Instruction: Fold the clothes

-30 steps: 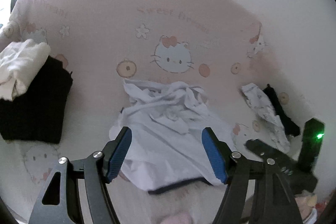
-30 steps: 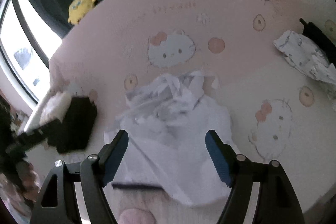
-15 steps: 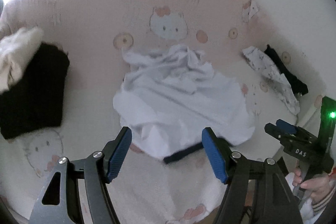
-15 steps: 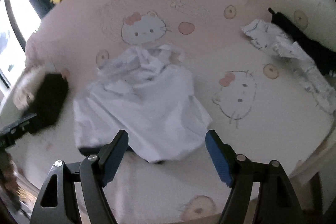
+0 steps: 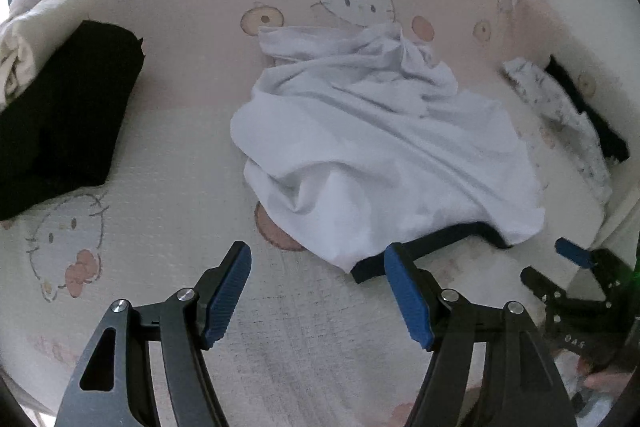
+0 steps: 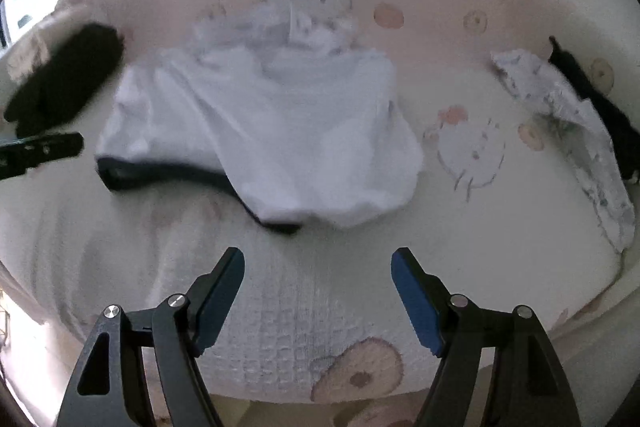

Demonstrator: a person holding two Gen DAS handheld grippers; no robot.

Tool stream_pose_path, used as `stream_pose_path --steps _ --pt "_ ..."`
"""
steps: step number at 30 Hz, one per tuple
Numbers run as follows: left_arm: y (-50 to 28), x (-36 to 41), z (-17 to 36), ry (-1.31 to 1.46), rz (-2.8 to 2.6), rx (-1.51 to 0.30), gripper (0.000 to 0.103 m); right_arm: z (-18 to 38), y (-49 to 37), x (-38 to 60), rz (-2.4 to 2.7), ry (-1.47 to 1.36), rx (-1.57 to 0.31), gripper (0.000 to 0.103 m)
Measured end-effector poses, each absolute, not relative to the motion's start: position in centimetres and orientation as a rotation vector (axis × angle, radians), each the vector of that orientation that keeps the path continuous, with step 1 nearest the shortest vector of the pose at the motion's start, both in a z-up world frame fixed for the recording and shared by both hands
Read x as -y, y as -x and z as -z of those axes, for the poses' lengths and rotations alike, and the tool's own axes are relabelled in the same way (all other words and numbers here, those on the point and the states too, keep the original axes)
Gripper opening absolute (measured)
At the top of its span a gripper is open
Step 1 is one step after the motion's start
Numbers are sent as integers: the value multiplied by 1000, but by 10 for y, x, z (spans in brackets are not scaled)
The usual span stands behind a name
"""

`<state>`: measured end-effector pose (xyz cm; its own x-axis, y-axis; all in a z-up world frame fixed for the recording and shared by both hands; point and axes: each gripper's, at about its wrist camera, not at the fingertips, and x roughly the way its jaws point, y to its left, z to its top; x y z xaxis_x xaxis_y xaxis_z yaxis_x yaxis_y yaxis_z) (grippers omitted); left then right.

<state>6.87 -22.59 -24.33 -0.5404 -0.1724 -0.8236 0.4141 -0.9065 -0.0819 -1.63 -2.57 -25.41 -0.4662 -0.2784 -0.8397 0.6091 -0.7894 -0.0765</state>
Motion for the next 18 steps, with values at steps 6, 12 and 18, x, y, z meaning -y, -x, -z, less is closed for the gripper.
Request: stream_pose_path --steps 6,12,18 --pt "-67 203 266 -1281 2462 -193 67 268 11 38 2343 -1104 -712 75" --pt "-77 188 296 -1180 2477 -72 78 275 1 53 2406 -895 -830 76" --pt "-75 202 300 -1198 2450 -172 96 279 6 68 2444 -873 -757 76"
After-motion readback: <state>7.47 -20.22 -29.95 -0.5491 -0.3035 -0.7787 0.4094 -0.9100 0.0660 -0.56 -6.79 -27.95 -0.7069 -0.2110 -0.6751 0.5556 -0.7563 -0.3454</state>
